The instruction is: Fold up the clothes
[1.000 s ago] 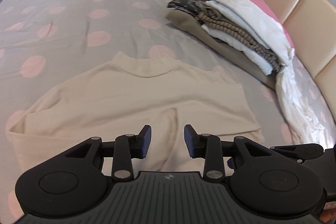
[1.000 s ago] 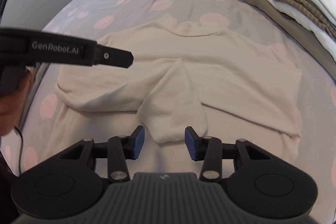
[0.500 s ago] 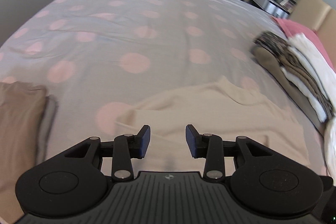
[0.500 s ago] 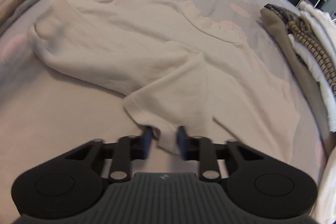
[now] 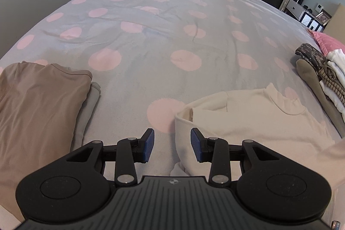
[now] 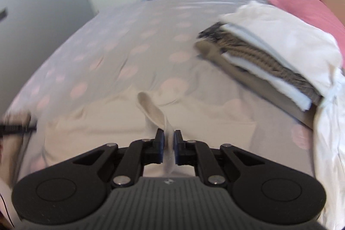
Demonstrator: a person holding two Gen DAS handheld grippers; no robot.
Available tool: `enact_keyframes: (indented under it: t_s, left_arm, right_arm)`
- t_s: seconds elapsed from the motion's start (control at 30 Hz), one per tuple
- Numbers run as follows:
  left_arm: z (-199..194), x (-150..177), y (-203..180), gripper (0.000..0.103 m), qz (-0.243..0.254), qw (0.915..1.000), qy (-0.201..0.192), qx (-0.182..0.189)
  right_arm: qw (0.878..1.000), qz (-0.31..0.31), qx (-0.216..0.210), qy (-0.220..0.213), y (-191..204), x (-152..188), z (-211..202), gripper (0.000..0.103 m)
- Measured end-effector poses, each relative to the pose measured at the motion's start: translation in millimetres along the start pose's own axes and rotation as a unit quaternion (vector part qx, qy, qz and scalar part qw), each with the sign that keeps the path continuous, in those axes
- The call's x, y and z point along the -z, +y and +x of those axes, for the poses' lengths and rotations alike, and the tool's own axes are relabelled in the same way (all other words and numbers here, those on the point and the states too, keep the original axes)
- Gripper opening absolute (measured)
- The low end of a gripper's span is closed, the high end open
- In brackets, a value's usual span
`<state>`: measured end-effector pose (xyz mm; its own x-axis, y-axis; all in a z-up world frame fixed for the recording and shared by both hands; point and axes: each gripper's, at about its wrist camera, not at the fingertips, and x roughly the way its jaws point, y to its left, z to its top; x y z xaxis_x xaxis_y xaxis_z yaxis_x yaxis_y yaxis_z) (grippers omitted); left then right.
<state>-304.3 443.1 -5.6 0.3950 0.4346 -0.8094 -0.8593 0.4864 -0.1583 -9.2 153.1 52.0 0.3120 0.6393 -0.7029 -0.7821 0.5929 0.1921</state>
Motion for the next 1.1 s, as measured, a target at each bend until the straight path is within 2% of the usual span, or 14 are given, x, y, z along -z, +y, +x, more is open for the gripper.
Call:
enact_keyframes:
  t_s: [0.13, 0.23, 0.37, 0.5, 0.53, 0.6, 0.83, 0.93, 1.03, 1.1]
  left_arm:
    - [1, 1, -2, 0.035, 0.002, 1.0, -0.001, 0.003]
    - [5, 0, -4, 0.035, 0.003, 1.0, 0.001, 0.008]
    - [18, -4, -11, 0.035, 0.006, 0.9996, 0.019, 0.021]
    - [35, -12, -24, 0.036, 0.008, 0.9984, 0.032, 0.046]
    - [40, -14, -28, 0.04, 0.009, 0.9979, 0.034, 0.054]
    - [48, -18, -35, 0.042, 0.01, 0.9969, 0.038, 0.069]
    - [76, -13, -50, 0.042, 0.02, 0.9961, 0.046, 0.073]
    - [81, -10, -55, 0.009, 0.034, 0.996, 0.043, 0.07]
    - [74, -9, -51, 0.007, 0.024, 0.9973, 0.025, 0.065]
    - [66, -14, -40, 0.007, -0.007, 0.9969, 0.006, 0.079]
  right_arm:
    - [0.996, 0.067, 0.053, 0.011, -41, -11, 2, 0.01]
    - [0.992, 0.076, 0.085, 0.055, -57, -2, 17, 0.01]
    - [0.987, 0.064, 0.1, 0.105, -63, 17, 43, 0.01]
    - [0.986, 0.06, 0.105, 0.115, -66, 19, 56, 0.01]
    - [0.986, 0.061, 0.104, 0.116, -67, 19, 58, 0.01]
    - [0.986, 0.061, 0.106, 0.114, -69, 19, 58, 0.011]
    - [0.984, 0.08, 0.114, 0.115, -85, 17, 65, 0.011]
    - [0.982, 0.091, 0.118, 0.12, -92, 17, 68, 0.011]
    - [0.983, 0.102, 0.113, 0.105, -97, 13, 63, 0.01]
    - [0.985, 0.11, 0.103, 0.079, -101, 7, 55, 0.01]
